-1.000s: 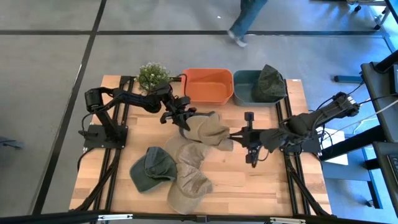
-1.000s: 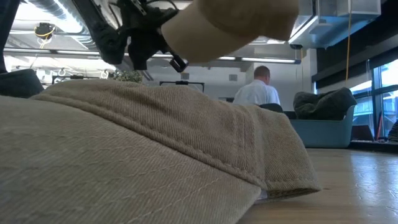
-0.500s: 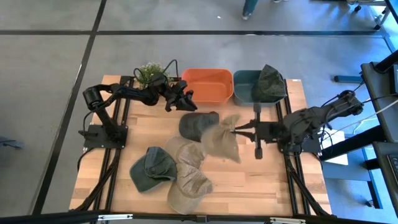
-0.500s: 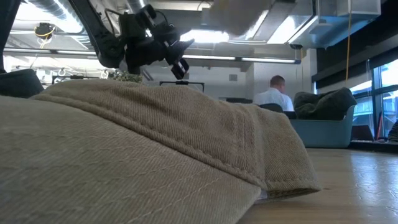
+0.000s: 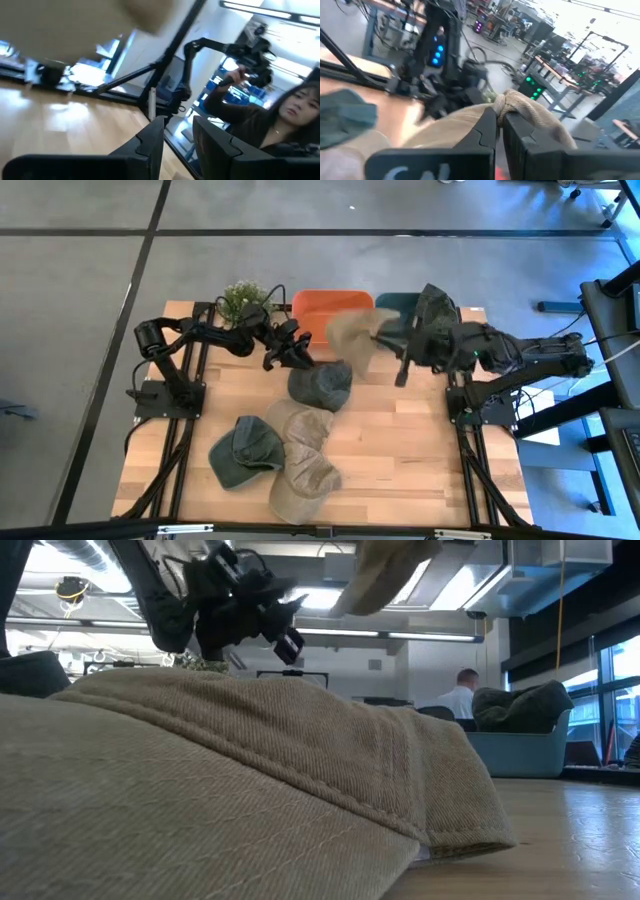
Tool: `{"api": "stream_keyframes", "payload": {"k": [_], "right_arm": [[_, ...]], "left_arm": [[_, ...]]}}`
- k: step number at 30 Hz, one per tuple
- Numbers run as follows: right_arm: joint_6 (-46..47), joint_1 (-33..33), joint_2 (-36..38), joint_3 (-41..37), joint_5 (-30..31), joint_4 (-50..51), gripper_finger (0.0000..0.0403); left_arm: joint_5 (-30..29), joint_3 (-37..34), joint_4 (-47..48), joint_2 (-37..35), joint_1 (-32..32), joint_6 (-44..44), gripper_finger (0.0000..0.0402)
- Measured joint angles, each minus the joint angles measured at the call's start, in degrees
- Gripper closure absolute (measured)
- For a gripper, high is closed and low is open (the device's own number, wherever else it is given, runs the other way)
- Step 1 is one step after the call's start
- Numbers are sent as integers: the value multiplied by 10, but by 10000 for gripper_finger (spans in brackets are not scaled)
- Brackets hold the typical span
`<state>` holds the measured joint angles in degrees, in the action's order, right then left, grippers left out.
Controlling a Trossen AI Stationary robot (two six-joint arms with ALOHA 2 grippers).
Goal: Pick & Place hat
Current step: Put the right brown cap into the orange bin
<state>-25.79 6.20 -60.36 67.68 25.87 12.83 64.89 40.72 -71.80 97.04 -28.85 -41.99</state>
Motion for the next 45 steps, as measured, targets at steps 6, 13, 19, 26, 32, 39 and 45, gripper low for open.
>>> {"api": "stream_keyframes", "payload": {"k": [6,13,19,26,32,39,45], "right_arm": [[-2,-117,0,0,-105,27,386],[-2,-243,-40,0,-234,23,386],[-17,-335,-106,0,-320,14,381],[-69,-414,-166,0,-350,-4,383],[-68,-466,-187,0,-411,13,383],[-78,-481,-189,0,-426,52,383],[-100,-481,-184,0,-426,64,383]], "left_arm": [[5,-35,-113,-58,0,-36,302],[-28,-89,-103,-149,35,18,302],[-78,-133,-100,-174,70,56,302],[-129,-165,-58,-175,94,96,302],[-157,-170,-16,-175,101,123,302],[-173,-170,0,-175,101,143,302],[-173,-170,1,-175,101,143,302]]}}
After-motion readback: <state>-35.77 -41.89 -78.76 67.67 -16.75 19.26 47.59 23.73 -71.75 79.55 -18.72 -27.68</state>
